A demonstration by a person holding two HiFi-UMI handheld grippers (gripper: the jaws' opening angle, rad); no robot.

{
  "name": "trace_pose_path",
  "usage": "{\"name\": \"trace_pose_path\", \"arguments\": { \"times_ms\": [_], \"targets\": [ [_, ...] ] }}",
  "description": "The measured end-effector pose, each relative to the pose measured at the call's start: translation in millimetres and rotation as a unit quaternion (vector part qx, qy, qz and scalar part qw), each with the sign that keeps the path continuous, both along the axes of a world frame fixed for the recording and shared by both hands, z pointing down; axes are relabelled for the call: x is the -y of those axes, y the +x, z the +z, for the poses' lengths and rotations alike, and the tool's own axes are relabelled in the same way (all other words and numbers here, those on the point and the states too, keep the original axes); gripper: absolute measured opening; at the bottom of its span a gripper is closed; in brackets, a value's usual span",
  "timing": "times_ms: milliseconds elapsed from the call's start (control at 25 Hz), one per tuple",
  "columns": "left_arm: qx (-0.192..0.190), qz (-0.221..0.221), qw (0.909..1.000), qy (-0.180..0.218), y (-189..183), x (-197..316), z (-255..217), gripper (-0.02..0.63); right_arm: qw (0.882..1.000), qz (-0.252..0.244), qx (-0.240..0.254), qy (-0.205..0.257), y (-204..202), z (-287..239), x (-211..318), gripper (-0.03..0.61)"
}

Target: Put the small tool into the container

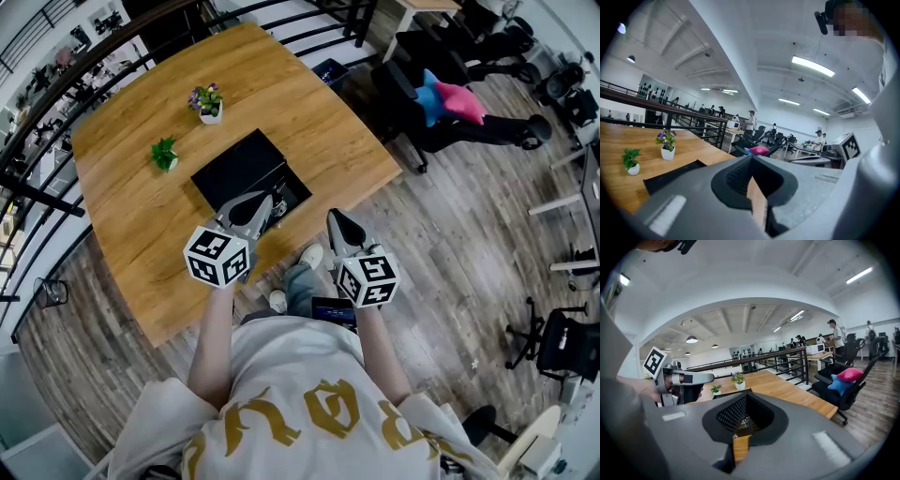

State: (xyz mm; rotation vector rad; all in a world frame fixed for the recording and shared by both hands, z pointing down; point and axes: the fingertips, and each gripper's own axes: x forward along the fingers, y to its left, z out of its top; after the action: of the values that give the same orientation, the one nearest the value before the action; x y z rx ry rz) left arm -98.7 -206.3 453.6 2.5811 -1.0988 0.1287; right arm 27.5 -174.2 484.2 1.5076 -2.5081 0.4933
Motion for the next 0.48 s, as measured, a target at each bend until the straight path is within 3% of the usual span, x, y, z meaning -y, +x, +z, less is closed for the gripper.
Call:
{"name": "trace_pose_path", "arguments": {
  "times_ms": [480],
  "targets": [
    [0.004,-0.007,0.9999,-0.010,-6.0,-0.2,8.4,0.000,1.000,-0.004,-0.001,-0.006,-2.3,6.3,-1.1,0.025]
  ]
}}
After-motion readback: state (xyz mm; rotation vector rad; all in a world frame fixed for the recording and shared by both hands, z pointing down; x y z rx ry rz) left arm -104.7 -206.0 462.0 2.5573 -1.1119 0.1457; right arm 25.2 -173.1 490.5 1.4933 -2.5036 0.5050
